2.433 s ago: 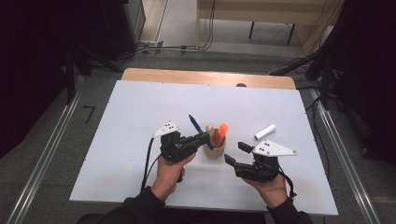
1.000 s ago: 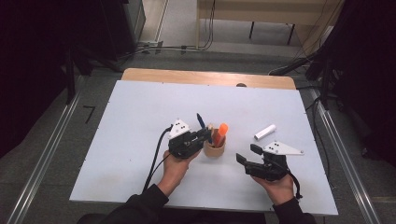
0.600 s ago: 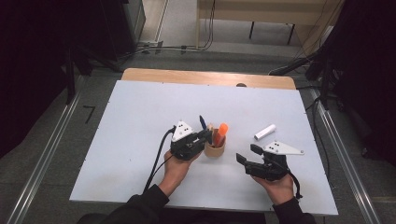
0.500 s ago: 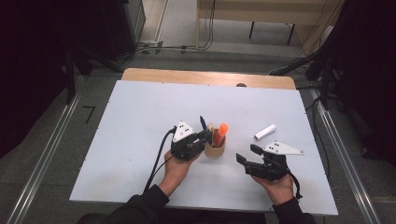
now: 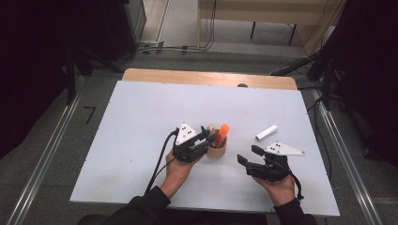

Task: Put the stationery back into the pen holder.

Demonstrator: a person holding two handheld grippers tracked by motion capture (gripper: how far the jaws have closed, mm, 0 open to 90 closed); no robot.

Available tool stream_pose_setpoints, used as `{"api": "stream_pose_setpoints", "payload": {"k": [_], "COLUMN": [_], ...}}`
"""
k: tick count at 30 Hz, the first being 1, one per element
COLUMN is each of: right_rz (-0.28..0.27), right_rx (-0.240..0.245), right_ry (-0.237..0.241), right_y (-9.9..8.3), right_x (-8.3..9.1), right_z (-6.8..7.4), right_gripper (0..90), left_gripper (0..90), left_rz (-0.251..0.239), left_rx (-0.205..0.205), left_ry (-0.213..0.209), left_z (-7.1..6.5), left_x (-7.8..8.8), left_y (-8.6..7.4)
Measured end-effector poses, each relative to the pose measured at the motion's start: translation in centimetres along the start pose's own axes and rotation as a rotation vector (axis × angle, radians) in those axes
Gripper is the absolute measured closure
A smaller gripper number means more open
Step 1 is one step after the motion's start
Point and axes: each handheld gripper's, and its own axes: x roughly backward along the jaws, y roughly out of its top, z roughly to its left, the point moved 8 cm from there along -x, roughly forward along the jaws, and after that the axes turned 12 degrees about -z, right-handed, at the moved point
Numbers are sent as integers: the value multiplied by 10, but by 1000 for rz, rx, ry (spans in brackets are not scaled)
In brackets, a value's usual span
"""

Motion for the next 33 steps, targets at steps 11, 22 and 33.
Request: {"api": "stream_pose_setpoints", "payload": {"k": [11,22,33], "right_rz": [-14,-27,-17], "right_rx": [-7,-2,2], "right_ry": [-31,-115,-294], "right_y": [2,3,-3], "right_x": [3,6,-3], "right_z": [-6,-17,-51], "right_gripper": [245,185,154], "left_gripper": [456,310,259], "left_rz": [-3,-15,-1], "left_rx": [18,35,37], "left_ry": [2,-9,22], "left_z": [0,1,16], "left_x": [6,20,40], "left_y": [5,13,10]}}
